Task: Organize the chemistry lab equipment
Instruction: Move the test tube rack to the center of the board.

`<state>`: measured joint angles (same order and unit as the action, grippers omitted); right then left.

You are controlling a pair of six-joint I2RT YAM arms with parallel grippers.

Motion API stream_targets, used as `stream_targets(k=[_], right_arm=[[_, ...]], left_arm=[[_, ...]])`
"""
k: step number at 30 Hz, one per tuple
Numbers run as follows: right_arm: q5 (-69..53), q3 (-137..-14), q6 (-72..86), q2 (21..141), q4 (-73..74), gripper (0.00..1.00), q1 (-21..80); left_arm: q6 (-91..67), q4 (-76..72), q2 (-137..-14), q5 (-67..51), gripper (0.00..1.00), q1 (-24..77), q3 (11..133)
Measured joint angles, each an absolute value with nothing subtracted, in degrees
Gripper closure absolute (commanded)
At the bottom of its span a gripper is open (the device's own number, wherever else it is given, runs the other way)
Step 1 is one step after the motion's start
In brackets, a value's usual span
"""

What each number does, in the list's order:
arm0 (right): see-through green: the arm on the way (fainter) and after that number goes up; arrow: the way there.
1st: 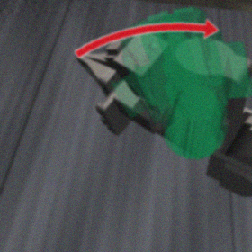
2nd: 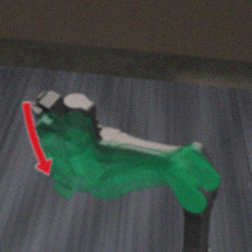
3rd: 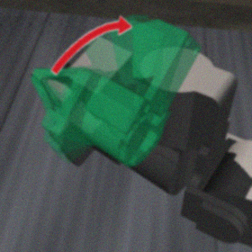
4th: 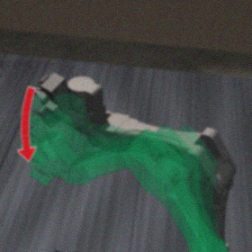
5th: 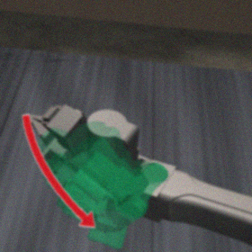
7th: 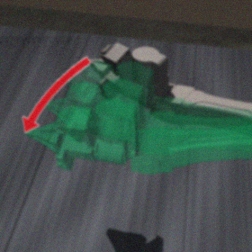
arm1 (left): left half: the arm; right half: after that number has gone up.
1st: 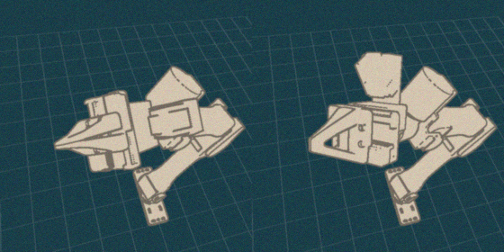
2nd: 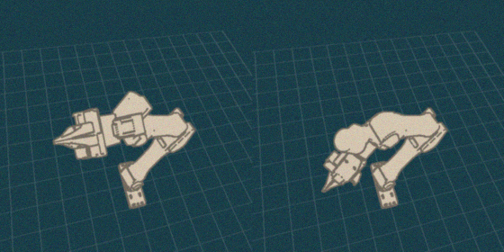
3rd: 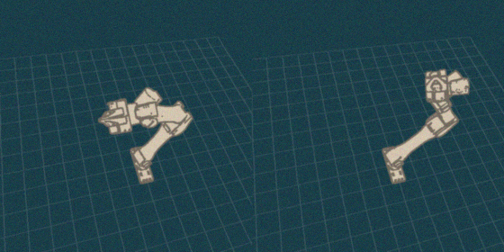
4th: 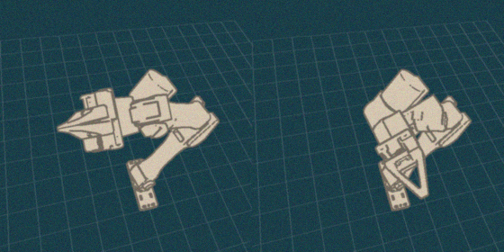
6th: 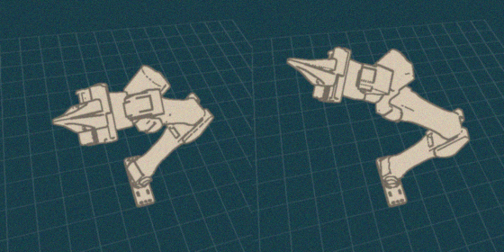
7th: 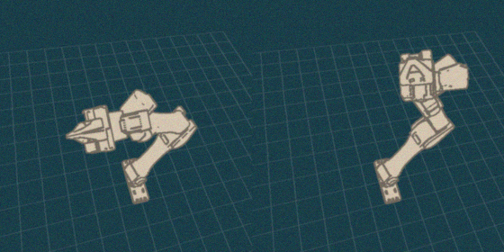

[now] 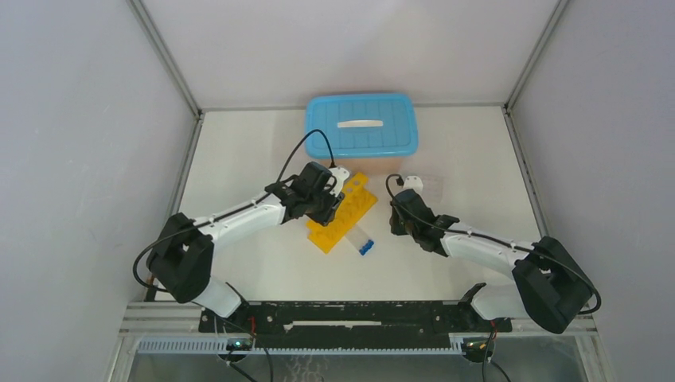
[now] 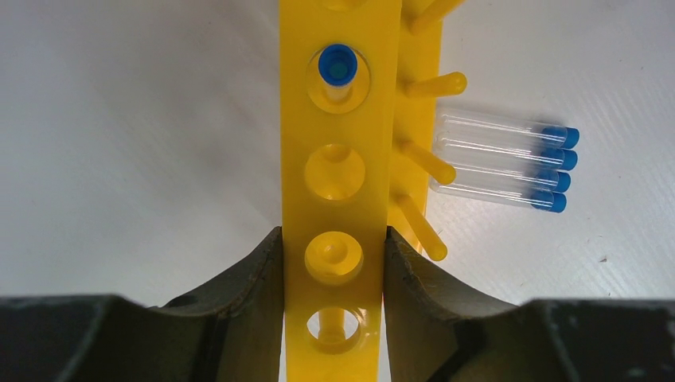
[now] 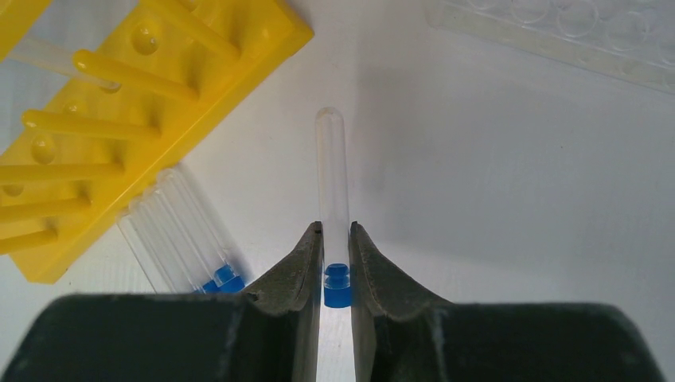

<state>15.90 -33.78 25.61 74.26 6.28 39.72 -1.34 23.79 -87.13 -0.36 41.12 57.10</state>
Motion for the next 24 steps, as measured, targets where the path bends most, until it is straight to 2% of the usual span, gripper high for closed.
stream_targets(k=[3,15,24], right_arm=[[15.9,-33.8,25.6,73.9,6.7,0.77,39.7],[15.5,-33.8,25.2,72.4,7.8,0.77,39.7],[15.5,-33.8,24.8,71.9,8.4,0.77,39.7]], left_arm=[[-0.9,24.1,-87.5,-0.4,0.76,41.1,57.6],[-0.7,24.6,-87.9,0.0,0.5,41.2,58.2],[-1.5,27.7,-88.0,1.9,0.44,41.5,58.1]])
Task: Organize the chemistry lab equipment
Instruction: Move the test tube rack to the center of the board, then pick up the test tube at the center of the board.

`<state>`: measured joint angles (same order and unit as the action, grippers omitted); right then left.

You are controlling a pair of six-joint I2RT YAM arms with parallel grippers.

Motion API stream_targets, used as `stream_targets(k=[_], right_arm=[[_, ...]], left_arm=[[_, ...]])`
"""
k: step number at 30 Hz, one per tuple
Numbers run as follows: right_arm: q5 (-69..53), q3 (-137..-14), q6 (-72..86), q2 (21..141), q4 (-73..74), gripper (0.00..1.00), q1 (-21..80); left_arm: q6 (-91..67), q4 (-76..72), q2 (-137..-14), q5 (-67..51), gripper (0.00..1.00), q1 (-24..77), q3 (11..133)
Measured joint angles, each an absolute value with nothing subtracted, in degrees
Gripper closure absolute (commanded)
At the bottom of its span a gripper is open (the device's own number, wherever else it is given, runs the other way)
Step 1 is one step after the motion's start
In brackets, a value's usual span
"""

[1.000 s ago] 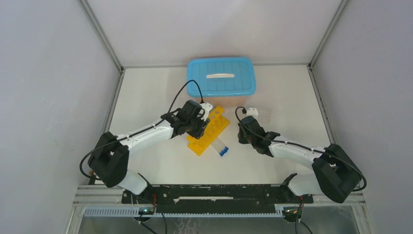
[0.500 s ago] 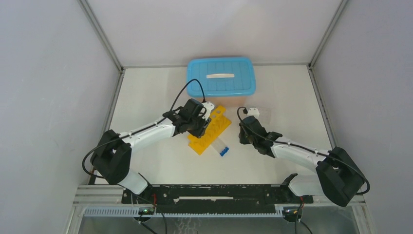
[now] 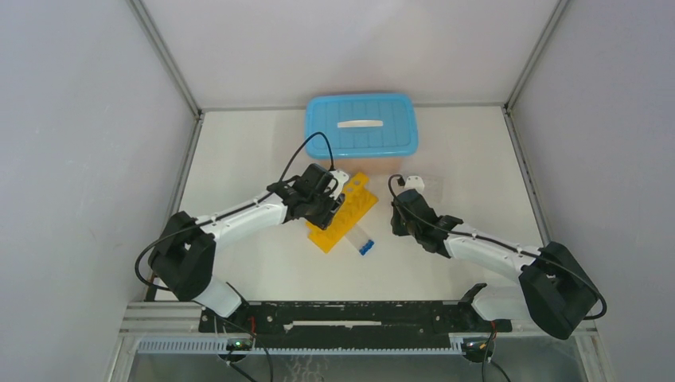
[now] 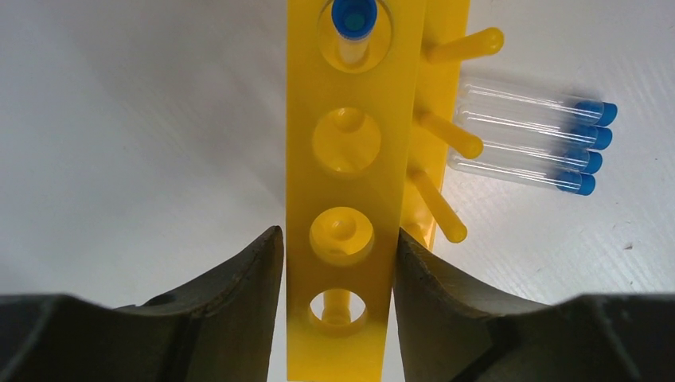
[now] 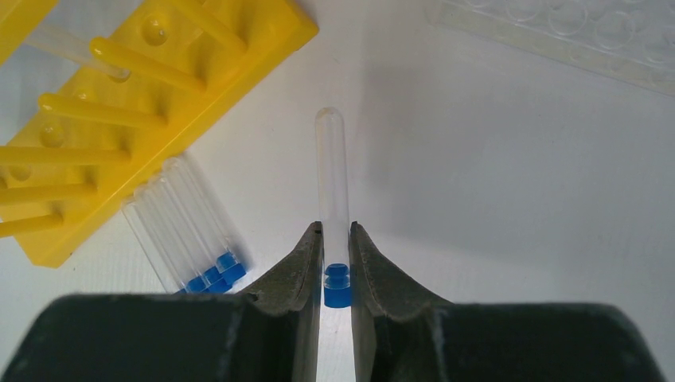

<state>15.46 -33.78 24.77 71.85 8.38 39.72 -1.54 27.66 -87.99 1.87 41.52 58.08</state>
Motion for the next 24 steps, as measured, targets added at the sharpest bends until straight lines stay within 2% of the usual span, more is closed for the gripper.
stream_targets(k=[2,5,24], right_arm=[[15.5,-33.8,24.8,71.7,8.6,0.77,39.7],[15.5,-33.8,24.8,71.5,8.8,0.77,39.7],[15.6,-33.8,24.8,69.0,10.5,0.77,39.7]], left_arm=[[-1.6,27.9,-88.0,2.3,0.44,41.5,58.1],[-1.6,28.1,-88.0,2.6,0.36,41.5,58.1],[-4.7,30.4,-82.0,4.6,0.33,41.5,58.7]])
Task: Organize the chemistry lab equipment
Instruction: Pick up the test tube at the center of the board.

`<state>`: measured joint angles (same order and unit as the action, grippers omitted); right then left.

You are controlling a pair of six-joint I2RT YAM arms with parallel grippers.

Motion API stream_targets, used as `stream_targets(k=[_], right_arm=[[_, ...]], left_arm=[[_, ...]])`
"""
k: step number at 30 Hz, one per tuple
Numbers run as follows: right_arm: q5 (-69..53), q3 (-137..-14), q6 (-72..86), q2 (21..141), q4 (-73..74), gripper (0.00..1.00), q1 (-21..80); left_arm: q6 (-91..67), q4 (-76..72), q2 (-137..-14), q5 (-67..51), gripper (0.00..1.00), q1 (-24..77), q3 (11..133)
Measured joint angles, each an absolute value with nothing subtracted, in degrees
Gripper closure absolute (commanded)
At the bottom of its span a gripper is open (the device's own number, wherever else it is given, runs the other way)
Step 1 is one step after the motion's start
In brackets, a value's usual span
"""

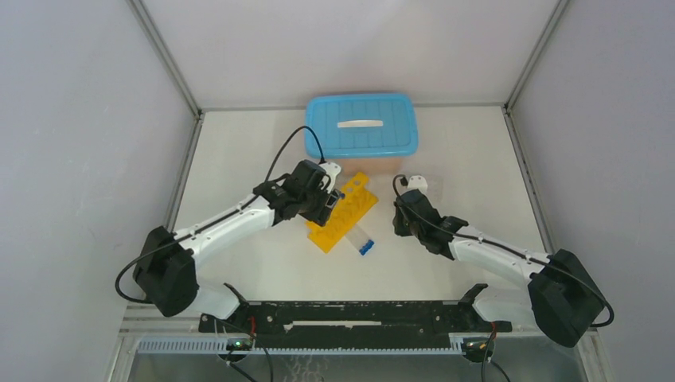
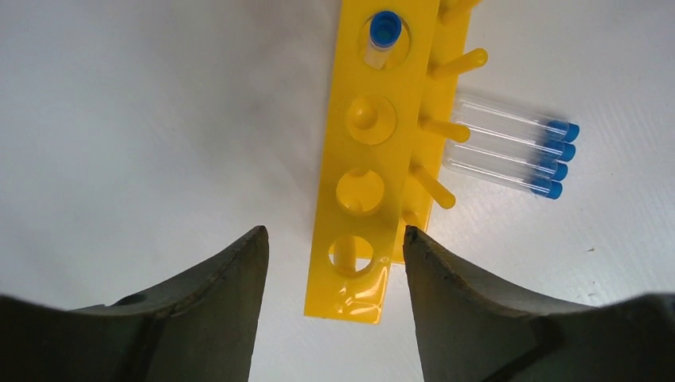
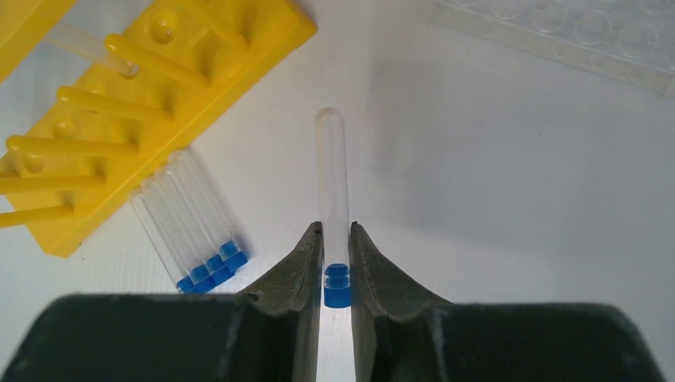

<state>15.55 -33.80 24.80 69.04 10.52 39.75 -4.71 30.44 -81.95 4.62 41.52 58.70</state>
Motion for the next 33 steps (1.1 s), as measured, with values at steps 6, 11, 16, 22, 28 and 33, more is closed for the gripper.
stream_targets(k=[6,11,16,22,28,33], right_arm=[[15.6,-36.2,25.5,67.5,15.2,0.77,39.9],[15.6,-41.9,27.7,66.9,17.8,0.78,40.5],[15.5,-45.7,31.4,65.0,18.3,0.78,41.9],[14.7,-48.5,38.1,64.3,17.5,0.79,44.6],[12.1,-48.6,45.8,63.9,13.8,0.8,46.2],[8.4,-48.6,51.4,62.3,9.1,0.8,46.2]], left_arm=[[-7.4,30.7,-75.7,8.0,0.33,41.5,58.8],[-11.2,30.2,-68.2,10.9,0.34,41.7,58.8],[-16.8,28.4,-61.2,13.4,0.33,43.5,58.5],[-22.9,22.5,-52.8,14.9,0.34,48.2,54.9],[-26.6,17.5,-51.5,14.7,0.37,52.8,52.3],[-28.6,13.4,-49.2,12.6,0.38,53.6,47.3]])
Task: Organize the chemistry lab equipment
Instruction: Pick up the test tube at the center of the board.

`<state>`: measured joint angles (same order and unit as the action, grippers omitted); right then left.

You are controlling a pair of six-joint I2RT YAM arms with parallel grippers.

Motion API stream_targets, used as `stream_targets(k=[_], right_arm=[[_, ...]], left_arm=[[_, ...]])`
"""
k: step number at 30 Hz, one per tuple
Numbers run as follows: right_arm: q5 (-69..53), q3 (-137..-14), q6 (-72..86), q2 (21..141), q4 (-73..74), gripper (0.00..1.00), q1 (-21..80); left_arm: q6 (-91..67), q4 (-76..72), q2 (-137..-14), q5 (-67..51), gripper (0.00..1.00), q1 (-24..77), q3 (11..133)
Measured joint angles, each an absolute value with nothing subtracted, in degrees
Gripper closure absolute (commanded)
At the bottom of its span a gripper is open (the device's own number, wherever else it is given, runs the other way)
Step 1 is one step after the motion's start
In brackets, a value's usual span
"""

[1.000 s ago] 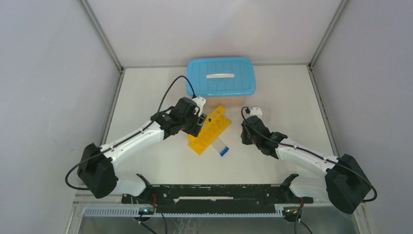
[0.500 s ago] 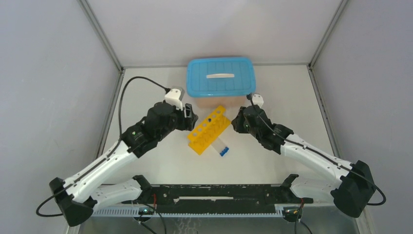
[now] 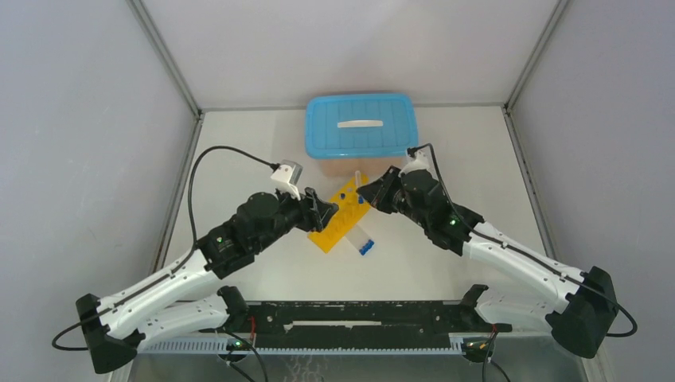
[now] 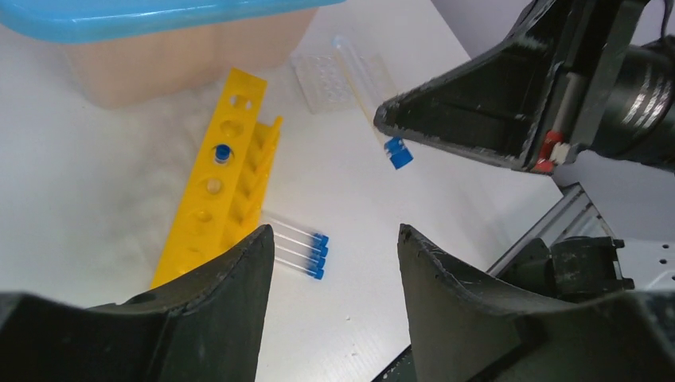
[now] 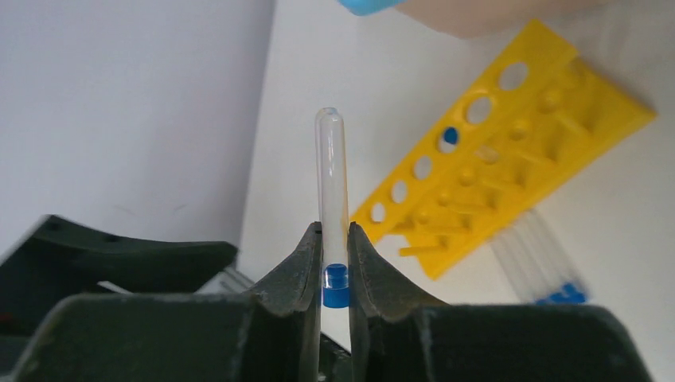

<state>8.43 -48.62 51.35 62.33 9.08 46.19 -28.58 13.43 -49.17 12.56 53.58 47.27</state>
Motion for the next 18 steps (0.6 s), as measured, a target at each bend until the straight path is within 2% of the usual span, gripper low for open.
stream_targets(k=[6,18], right_arm=[[4.5,-48.4,57.3,61.4,3.0,0.81,45.2],[0.0,-43.2,64.7,61.4,-9.2,0.82,43.7]], left_arm=[[-30.3,8.1,-45.9,9.8,0.37,53.6,41.7],[-34.9,-3.2,-44.3,5.8,0.36,53.6,39.4]])
